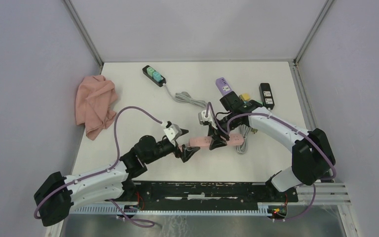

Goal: Pull the plug off the socket
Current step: Place the socket at the center of the board.

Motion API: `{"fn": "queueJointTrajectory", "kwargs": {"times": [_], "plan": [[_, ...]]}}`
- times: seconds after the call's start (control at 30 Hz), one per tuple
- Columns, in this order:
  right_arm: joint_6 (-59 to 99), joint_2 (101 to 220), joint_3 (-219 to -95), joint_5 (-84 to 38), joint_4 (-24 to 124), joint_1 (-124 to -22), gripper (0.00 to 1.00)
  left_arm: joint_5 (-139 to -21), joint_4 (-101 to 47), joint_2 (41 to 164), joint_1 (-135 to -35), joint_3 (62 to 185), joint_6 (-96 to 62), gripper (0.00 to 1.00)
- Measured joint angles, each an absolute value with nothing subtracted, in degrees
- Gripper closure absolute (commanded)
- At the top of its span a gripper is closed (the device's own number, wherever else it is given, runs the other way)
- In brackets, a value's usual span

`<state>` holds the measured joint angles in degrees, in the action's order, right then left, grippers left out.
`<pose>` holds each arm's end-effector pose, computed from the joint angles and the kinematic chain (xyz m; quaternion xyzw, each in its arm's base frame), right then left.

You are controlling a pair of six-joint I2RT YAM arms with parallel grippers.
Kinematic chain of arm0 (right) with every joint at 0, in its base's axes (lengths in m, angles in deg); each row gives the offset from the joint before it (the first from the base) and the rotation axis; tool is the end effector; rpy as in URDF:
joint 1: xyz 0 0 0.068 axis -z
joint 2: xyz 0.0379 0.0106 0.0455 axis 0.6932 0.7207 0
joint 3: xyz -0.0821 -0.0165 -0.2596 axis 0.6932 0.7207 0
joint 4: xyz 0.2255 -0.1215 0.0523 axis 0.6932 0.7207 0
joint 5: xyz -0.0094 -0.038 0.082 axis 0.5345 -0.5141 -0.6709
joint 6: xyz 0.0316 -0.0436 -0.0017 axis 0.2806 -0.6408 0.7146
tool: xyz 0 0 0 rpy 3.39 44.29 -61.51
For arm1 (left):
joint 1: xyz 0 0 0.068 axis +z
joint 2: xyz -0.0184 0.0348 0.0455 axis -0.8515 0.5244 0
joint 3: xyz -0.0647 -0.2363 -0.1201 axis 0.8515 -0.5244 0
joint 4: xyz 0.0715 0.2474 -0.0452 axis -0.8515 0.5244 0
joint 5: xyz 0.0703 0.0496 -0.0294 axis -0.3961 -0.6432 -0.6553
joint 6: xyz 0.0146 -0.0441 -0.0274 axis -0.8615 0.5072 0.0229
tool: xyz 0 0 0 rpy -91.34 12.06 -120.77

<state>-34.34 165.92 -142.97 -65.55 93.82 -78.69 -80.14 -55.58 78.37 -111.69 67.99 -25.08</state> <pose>0.2190 0.1854 0.2386 -0.6436 0.6207 0.3952 0.2103 0.1155 -0.1632 0.2230 0.3490 0.6415 -0.3712 0.5735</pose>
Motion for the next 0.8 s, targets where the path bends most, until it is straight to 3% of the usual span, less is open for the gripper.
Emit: {"fn": "queueJointTrajectory", "kwargs": {"times": [0.5, 0.8], "plan": [[-24.0, 164.6, -147.5, -62.6, 93.9, -72.2, 1.00, -96.1, -29.8, 66.0, -111.7, 77.7, -23.6, 0.00], [-21.5, 168.2, -166.4, -58.9, 98.4, -70.3, 1.00, -103.8, -20.1, 63.2, -111.7, 80.9, -23.6, 0.00]]}}
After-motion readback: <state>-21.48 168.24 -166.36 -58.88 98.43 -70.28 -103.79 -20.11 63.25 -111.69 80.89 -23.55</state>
